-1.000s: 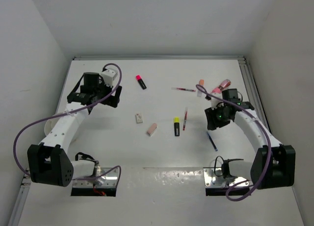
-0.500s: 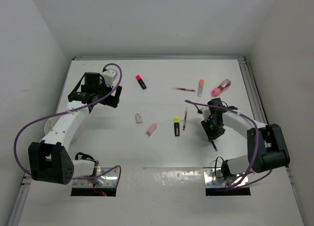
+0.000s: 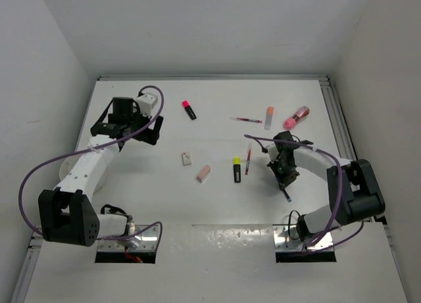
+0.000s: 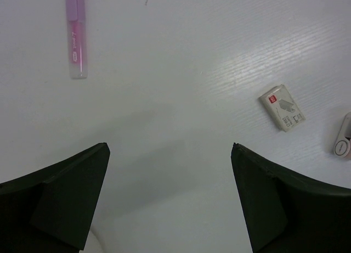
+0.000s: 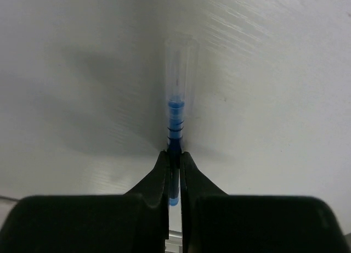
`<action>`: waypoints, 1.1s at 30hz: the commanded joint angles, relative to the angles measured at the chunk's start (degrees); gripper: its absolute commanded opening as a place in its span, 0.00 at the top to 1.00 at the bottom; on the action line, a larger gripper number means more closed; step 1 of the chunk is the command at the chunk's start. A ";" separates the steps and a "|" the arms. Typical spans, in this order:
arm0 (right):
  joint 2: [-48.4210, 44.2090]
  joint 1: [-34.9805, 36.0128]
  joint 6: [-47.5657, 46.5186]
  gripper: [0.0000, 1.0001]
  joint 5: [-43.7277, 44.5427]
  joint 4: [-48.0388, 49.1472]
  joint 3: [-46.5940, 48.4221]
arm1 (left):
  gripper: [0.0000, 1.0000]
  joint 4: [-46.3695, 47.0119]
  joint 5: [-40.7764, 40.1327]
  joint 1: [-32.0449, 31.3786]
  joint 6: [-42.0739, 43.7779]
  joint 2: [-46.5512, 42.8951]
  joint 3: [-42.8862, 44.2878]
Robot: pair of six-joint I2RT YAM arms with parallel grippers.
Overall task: Sort the stationery into containers
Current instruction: Pick up the pen from the center of the board, then place the pen in the storage box.
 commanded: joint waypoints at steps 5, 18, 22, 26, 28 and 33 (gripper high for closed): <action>-9.73 -2.59 -4.87 1.00 -23.13 -7.88 18.66 | 0.00 3.63 21.76 1.72 1.76 -10.24 1.40; -1.57 13.22 21.84 1.00 -38.80 8.01 45.40 | 0.07 35.10 42.04 -4.96 -36.21 -7.19 8.07; 0.72 16.56 24.31 1.00 -38.71 10.73 48.04 | 0.14 40.10 41.95 -5.58 -43.86 -5.87 8.78; 0.46 18.14 24.14 1.00 -37.92 11.45 47.61 | 0.16 41.69 42.65 -6.72 -46.15 -5.43 7.47; 0.55 18.67 23.96 1.00 -38.01 11.45 47.60 | 0.17 42.05 42.57 -7.59 -46.68 -5.25 6.59; 0.90 19.90 23.87 1.00 -37.92 11.71 48.48 | 0.17 41.00 41.43 -8.83 -46.68 -4.28 5.88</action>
